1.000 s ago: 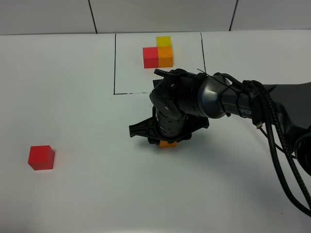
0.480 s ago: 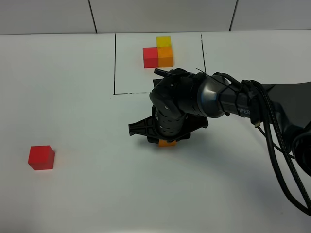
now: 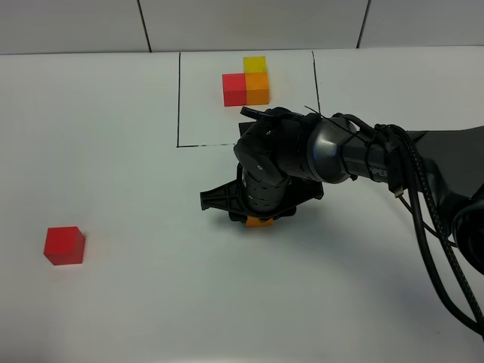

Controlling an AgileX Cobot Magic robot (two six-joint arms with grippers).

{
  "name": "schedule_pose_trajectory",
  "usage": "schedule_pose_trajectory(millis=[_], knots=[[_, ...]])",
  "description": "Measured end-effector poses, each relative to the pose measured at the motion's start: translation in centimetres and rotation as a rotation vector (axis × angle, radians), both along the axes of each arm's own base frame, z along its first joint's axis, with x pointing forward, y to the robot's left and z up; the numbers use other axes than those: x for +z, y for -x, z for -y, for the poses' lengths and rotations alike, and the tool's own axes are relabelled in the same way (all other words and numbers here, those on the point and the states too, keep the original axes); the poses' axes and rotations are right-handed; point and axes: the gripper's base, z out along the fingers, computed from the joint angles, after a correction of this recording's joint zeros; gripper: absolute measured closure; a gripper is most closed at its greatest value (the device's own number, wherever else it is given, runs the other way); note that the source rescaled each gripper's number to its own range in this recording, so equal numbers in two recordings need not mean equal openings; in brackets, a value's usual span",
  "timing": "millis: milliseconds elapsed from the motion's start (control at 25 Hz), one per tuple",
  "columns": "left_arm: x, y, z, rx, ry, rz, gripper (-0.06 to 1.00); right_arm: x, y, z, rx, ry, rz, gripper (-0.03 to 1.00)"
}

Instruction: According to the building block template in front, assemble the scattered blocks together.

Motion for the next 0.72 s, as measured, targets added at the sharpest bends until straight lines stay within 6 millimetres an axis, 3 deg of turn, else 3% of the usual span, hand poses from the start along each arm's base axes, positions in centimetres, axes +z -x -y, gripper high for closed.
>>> schedule_pose_trajectory(millis=[560,640,720], knots=[[0.0,0.0,0.0,0.0,0.0,0.0,0.71,-0.08,-0.18,0.18,-0.021,-0.01,-0.006,0.75],[0.0,0.0,0.0,0.0,0.0,0.0,0.71,-0.12,-0.2,0.15,-0.021,-0.012,-0.005,0.71],[0.0,0.0,0.0,0.0,0.0,0.0,0.71,-0.27,-0.36,0.27,-0.021,-0.01,-0.003,0.57]])
